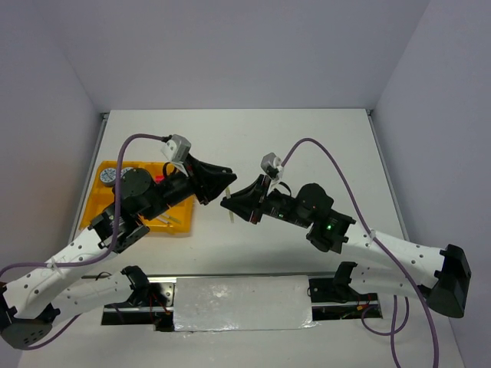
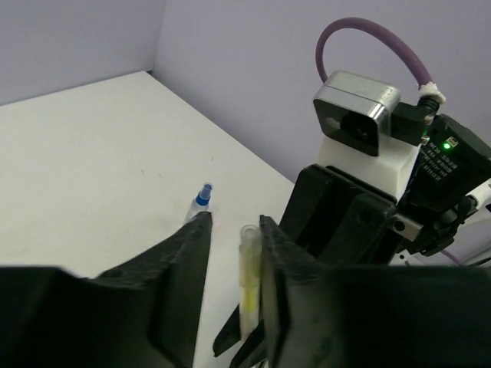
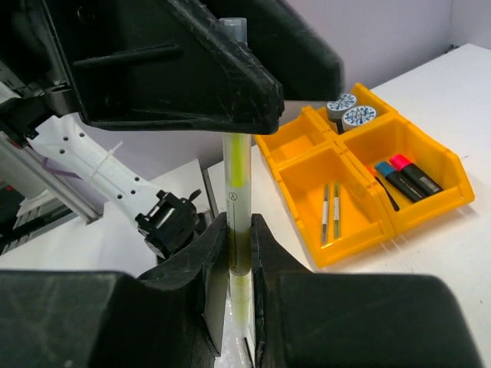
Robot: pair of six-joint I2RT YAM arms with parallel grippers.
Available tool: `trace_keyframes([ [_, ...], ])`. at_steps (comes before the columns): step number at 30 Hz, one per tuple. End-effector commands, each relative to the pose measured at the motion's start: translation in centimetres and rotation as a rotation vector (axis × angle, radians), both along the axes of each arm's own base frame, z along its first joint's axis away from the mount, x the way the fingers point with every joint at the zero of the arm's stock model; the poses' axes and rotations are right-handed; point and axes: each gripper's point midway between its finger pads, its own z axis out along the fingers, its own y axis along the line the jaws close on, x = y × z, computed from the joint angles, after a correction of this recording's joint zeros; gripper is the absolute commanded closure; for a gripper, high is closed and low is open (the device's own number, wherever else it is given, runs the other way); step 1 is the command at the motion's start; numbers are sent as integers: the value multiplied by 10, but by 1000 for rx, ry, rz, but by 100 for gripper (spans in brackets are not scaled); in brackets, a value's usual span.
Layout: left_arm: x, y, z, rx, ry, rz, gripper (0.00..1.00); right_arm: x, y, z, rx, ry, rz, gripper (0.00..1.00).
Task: Sort the stationery into containers
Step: Close the pen cap on the pen, then place the pen in the storage box.
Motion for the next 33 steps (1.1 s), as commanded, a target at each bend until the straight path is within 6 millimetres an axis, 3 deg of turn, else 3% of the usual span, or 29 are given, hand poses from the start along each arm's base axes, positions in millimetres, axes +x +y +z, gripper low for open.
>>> trace_keyframes([
  [1, -9, -3, 15, -27, -24, -43, 63, 5, -1, 29, 47, -49, -20, 100],
  [2, -10, -3, 14, -26, -21, -52, 69, 6, -1, 28, 43, -47, -23, 100],
  [3, -11, -5, 13, -26, -16, -62, 82, 6, -1, 30, 45, -49, -27, 100],
  [6, -17, -11, 8, -20, 9, -110, 100, 9, -2, 36, 45, -59, -48, 100],
  [9, -23, -16, -4, -8, 49, -155, 100, 16, -3, 51, 34, -89, -76, 100],
  [10, -26, -17, -7, -10, 67, -165, 100, 18, -5, 69, 49, -118, -88, 100],
  [11, -29, -17, -11, -8, 78, -180, 100, 24, -4, 70, 27, -117, -98, 100],
  [12, -30, -18, -24, 6, 103, -186, 100, 25, -6, 91, 49, -140, -104, 100],
  [14, -39, -20, -34, -8, 134, -219, 100, 31, -8, 102, 39, -159, -103, 100],
  [15, -42, -22, -51, 6, 170, -232, 100, 31, -11, 119, 59, -180, -106, 100],
  [19, -56, -26, -86, 61, 237, -253, 100, 38, -18, 146, 58, -223, -128, 100],
  [20, -61, -27, -99, 80, 260, -258, 100, 37, -23, 164, 79, -246, -134, 100],
  [22, -68, -28, -110, 90, 287, -278, 100, 42, -25, 170, 58, -253, -148, 100],
  [23, -76, -30, -119, 94, 308, -298, 100, 41, -31, 187, 80, -275, -157, 100],
  [26, -90, -34, -137, 100, 344, -334, 100, 41, -29, 200, 80, -283, -136, 100],
  [28, -91, -33, -143, 117, 348, -323, 100, 43, -24, 197, 62, -280, -127, 100],
  [31, -72, -16, -123, 130, 325, -172, 100, 43, -15, 167, 20, -257, -91, 100],
  [32, -64, -8, -115, 139, 319, -110, 100, 47, -8, 136, -25, -226, -74, 100],
  [33, -37, 13, -107, 139, 315, 87, 92, 45, -4, 121, -47, -221, -49, 100],
])
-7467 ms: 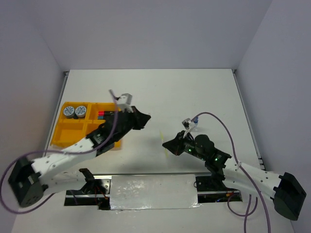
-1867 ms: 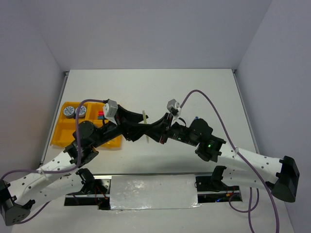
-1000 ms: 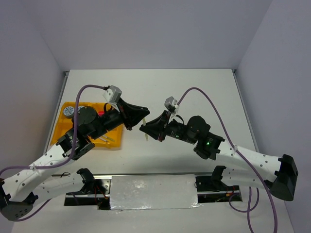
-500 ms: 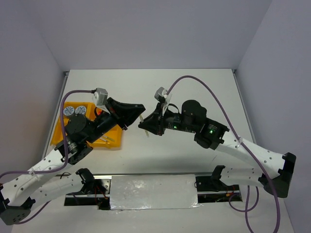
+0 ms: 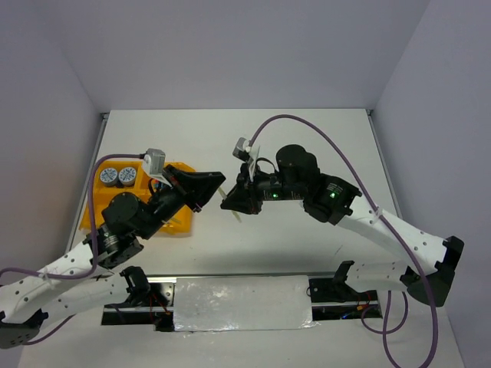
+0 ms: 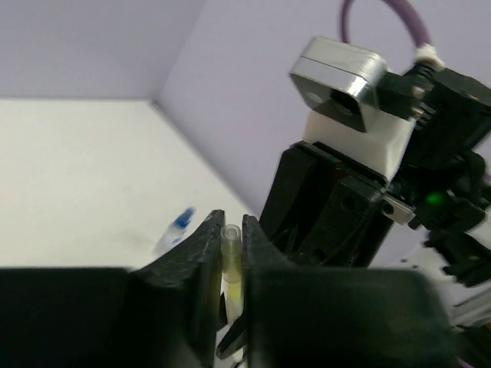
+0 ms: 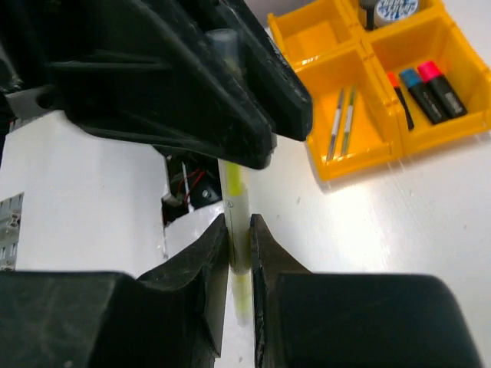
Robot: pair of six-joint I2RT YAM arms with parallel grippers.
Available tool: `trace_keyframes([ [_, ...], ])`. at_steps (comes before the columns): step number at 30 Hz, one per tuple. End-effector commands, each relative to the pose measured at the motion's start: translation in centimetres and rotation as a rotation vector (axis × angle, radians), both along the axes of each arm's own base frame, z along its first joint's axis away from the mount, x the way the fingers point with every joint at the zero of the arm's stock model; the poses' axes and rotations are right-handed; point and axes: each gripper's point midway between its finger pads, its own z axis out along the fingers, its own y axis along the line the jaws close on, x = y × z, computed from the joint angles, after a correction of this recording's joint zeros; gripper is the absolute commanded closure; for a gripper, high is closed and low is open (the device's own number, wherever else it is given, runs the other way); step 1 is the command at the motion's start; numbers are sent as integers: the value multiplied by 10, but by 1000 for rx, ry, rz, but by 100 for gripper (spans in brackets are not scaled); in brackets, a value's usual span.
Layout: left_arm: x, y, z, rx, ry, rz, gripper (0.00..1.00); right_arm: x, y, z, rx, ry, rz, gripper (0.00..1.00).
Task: Sort the stationery into containers
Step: Place the pen in the storage box.
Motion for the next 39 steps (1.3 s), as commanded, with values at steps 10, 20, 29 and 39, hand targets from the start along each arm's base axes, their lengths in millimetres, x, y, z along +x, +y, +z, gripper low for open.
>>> trace_keyframes([
  [10, 29, 162, 43, 295, 257, 768, 1, 68, 51, -21, 184, -149, -64, 100],
  [20, 24, 179, 10, 435, 141, 776, 1, 107, 165, -93, -21, -118, -63, 98],
  [29, 16, 190, -32, 444, 174, 774, 2, 115, 232, -172, -197, -111, -17, 91],
  [39, 12, 198, -36, 418, 165, 778, 1, 116, 242, -175, -206, -115, -4, 42],
])
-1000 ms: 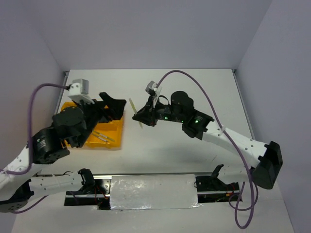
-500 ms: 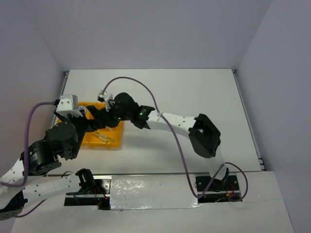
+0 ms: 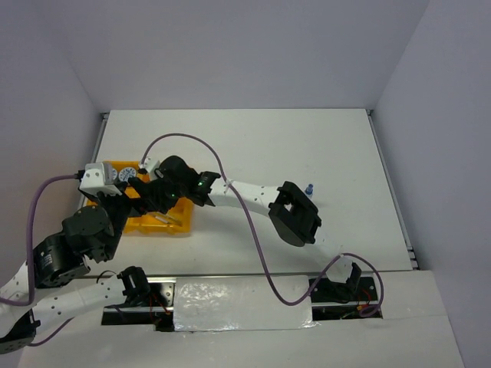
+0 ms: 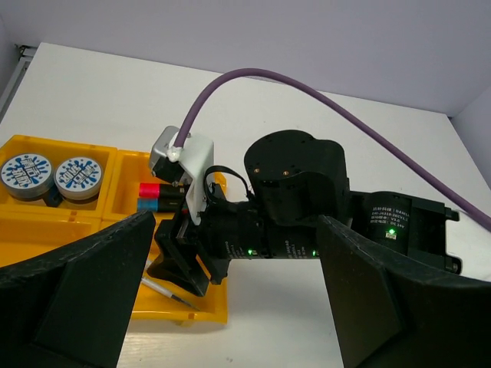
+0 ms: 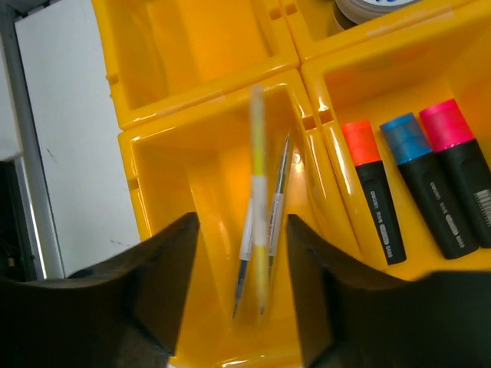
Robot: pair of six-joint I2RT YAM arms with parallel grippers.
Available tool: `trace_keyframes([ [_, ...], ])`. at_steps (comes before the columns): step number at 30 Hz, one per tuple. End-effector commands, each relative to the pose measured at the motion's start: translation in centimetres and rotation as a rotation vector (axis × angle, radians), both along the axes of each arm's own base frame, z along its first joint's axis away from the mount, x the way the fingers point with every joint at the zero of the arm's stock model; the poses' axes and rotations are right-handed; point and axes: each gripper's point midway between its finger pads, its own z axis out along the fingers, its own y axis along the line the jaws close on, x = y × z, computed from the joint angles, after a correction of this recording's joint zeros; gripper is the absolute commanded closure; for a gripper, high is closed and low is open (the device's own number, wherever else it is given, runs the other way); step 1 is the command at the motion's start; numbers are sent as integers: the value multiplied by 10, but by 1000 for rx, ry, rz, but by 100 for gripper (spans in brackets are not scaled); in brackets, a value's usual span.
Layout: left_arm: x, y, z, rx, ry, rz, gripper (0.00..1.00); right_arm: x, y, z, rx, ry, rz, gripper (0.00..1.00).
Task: Sort the stationery into containers
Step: Place the pen in the storage box.
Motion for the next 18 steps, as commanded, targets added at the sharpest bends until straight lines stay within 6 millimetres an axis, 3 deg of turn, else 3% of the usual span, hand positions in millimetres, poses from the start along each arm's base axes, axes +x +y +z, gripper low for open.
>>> trace_keyframes([
  [1, 0, 2, 7, -20, -25, 9, 1, 0, 3, 42, 69, -58, 7, 38],
  [3, 0, 2, 6, -19, -23, 11, 1, -3, -3, 60, 93, -69, 6, 29],
  [5, 1, 0, 6, -13, -21, 7, 1, -5, -8, 75, 113, -80, 3, 28],
  [7, 2, -2, 5, -10, -20, 3, 1, -5, -25, 98, 128, -112, -44, 28],
  [10, 7, -20, 5, 15, -9, -41, 1, -4, -67, 142, 216, -167, -138, 28],
  [11, 9, -25, 5, 10, -3, -51, 1, -4, -90, 122, 178, -148, -172, 27],
  [12, 11, -31, 5, 16, 5, -61, 1, -10, -115, 165, 254, -168, -220, 27],
  [13, 16, -45, 3, 42, 27, -84, 1, -10, -135, 172, 261, -171, -268, 27],
  [14, 18, -61, -1, 53, 48, -135, 1, -5, -166, 151, 204, -175, -372, 25],
  [15, 22, -75, -2, 57, 58, -168, 1, -6, -188, 157, 215, -165, -444, 23],
  [16, 25, -90, -7, 71, 78, -199, 1, -18, -226, 185, 258, -182, -507, 22],
  [17, 36, -116, -21, 120, 126, -229, 1, -16, -259, 173, 218, -192, -620, 18],
  [18, 38, -140, -25, 116, 145, -297, 1, -21, -281, 178, 241, -159, -696, 14],
])
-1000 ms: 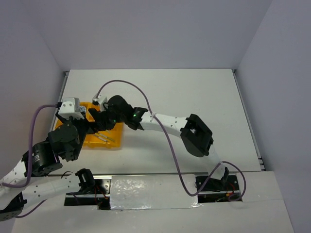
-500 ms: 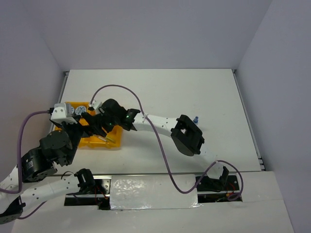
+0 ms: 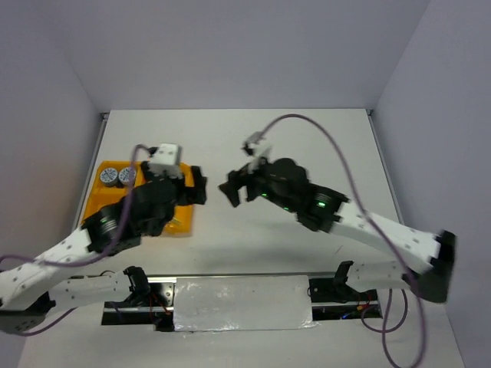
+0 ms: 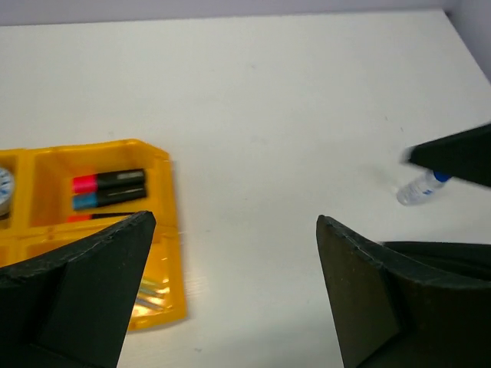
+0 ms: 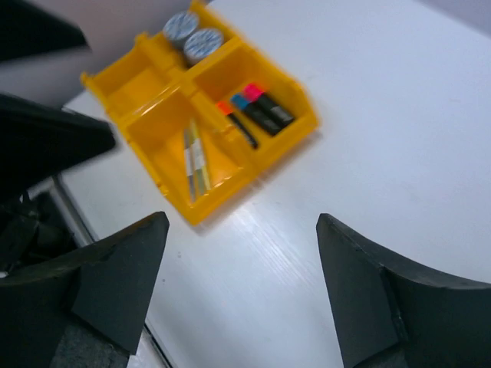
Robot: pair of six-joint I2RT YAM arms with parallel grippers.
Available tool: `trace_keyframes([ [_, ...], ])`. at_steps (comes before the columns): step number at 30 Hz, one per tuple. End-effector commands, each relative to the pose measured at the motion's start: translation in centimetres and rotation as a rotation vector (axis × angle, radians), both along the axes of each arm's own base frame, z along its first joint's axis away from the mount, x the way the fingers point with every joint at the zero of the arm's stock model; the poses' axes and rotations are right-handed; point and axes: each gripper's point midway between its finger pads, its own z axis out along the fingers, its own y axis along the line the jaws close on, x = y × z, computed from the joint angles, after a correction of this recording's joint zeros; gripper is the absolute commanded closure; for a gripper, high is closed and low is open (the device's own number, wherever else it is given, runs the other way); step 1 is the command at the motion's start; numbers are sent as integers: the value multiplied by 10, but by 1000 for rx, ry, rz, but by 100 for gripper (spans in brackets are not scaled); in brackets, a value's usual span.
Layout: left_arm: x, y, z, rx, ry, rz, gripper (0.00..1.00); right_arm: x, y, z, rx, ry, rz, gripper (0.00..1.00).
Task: Sort the stationery into containers
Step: Place the pen in the storage box, then pick up the stationery from the center of the board.
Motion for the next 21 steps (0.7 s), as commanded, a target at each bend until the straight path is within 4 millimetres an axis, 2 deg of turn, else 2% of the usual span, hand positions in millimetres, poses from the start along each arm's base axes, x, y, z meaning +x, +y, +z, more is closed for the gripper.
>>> trace_keyframes([
  [1, 20, -90, -19, 29, 90, -199, 1, -9, -113, 32, 100, 27, -356, 11],
  [2, 23, -110, -26, 33, 106, -241, 1, -16, -134, 29, 134, 68, -417, 1],
  [3, 23, -141, -18, -28, 89, -330, 1, -20, -160, 33, 155, 70, -494, 0],
  [4, 27, -171, -30, -22, 103, -393, 1, -37, -195, 38, 180, 85, -529, 0],
  [6, 25, -213, -28, -64, 74, -525, 1, -50, -228, 44, 244, 104, -590, 0],
  [7, 34, -238, -30, -88, 53, -552, 1, -59, -246, 35, 212, 123, -618, 0],
  [8, 36, -253, -31, -97, 39, -575, 1, -68, -264, 46, 286, 133, -640, 0],
  [9, 39, -264, -32, -102, 27, -591, 1, -72, -276, 46, 290, 139, -666, 0],
  [10, 42, -285, -49, -84, 42, -632, 1, -77, -291, 37, 251, 146, -699, 0],
  [12, 47, -312, -51, -108, -13, -689, 1, -87, -306, 41, 280, 147, -697, 0],
  [13, 51, -328, -73, -91, 2, -711, 1, -91, -309, 38, 272, 151, -684, 0],
  [14, 55, -338, -73, -105, -26, -715, 1, -93, -310, 37, 268, 148, -674, 0],
  [16, 66, -351, -91, -84, -27, -674, 1, -99, -315, 34, 270, 149, -654, 0],
  [18, 72, -359, -94, -82, -56, -656, 1, -103, -320, 33, 280, 149, -645, 0],
  [21, 84, -371, -113, -37, -46, -625, 1, -108, -325, 30, 291, 154, -639, 0],
])
